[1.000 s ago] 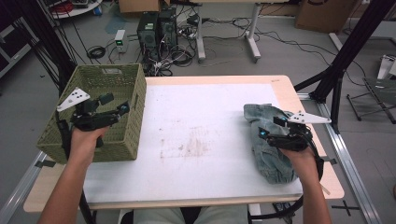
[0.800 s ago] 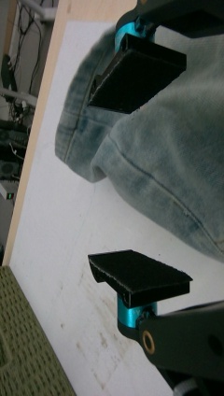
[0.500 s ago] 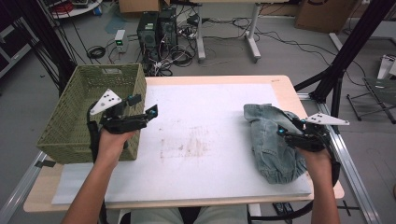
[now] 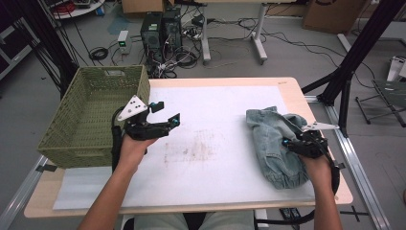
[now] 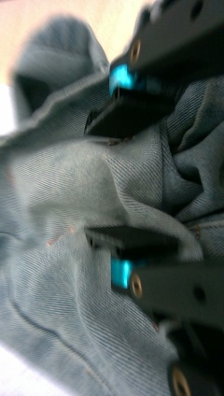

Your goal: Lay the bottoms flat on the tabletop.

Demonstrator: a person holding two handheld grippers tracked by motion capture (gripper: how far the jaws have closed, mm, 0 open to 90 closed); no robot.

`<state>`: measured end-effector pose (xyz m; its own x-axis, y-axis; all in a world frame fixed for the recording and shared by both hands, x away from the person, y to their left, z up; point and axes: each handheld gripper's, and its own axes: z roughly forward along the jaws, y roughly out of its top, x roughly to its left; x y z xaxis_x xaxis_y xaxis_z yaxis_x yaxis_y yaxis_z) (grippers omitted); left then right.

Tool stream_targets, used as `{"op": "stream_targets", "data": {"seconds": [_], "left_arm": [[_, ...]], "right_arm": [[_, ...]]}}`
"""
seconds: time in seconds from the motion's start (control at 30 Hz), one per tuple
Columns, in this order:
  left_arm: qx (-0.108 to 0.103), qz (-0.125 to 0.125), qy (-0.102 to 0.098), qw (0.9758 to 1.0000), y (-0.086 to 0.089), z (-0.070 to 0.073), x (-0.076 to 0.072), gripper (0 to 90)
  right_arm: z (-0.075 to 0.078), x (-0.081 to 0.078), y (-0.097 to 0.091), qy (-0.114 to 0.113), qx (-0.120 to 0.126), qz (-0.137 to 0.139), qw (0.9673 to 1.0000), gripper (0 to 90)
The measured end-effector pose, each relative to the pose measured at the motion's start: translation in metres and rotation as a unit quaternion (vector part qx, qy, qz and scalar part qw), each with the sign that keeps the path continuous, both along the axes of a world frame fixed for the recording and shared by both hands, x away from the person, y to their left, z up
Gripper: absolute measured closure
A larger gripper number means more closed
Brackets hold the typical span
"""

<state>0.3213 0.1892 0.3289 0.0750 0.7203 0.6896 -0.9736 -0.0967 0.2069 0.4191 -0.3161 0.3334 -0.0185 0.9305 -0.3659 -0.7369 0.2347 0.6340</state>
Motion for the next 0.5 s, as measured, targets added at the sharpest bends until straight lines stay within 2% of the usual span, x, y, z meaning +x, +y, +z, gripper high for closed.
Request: {"op": "stream_targets", "data": {"seconds": [0.07, 0.1, 0.2, 0.3, 0.4, 0.5], "left_arm": [[0.000, 0.002, 0.001, 1.0000, -0.001, 0.001, 0.002, 23.2], [-0.002, 0.004, 0.003, 1.0000, 0.000, 0.001, 0.003, 23.2], [-0.004, 0.001, 0.005, 1.0000, 0.002, 0.003, 0.005, 23.3], [-0.004, 0.000, 0.004, 1.0000, 0.003, 0.004, 0.005, 23.7], [-0.003, -0.002, 0.006, 1.0000, 0.003, 0.004, 0.006, 24.0], [-0.004, -0.001, 0.007, 1.0000, 0.003, 0.005, 0.006, 24.2]], "right_arm": [[0.003, 0.005, 0.005, 0.012, -0.009, -0.003, 0.9999, 64.9], [0.003, 0.005, 0.007, 0.018, -0.011, 0.000, 0.9998, 68.9], [0.003, -0.001, 0.010, 0.026, 0.000, 0.009, 0.9996, 74.4], [0.003, -0.006, 0.017, 0.009, -0.009, 0.013, 0.9998, 76.0], [0.003, -0.013, 0.030, -0.016, -0.035, 0.015, 0.9991, 76.1], [0.002, -0.021, 0.042, -0.037, -0.063, 0.024, 0.9970, 76.1]]}}
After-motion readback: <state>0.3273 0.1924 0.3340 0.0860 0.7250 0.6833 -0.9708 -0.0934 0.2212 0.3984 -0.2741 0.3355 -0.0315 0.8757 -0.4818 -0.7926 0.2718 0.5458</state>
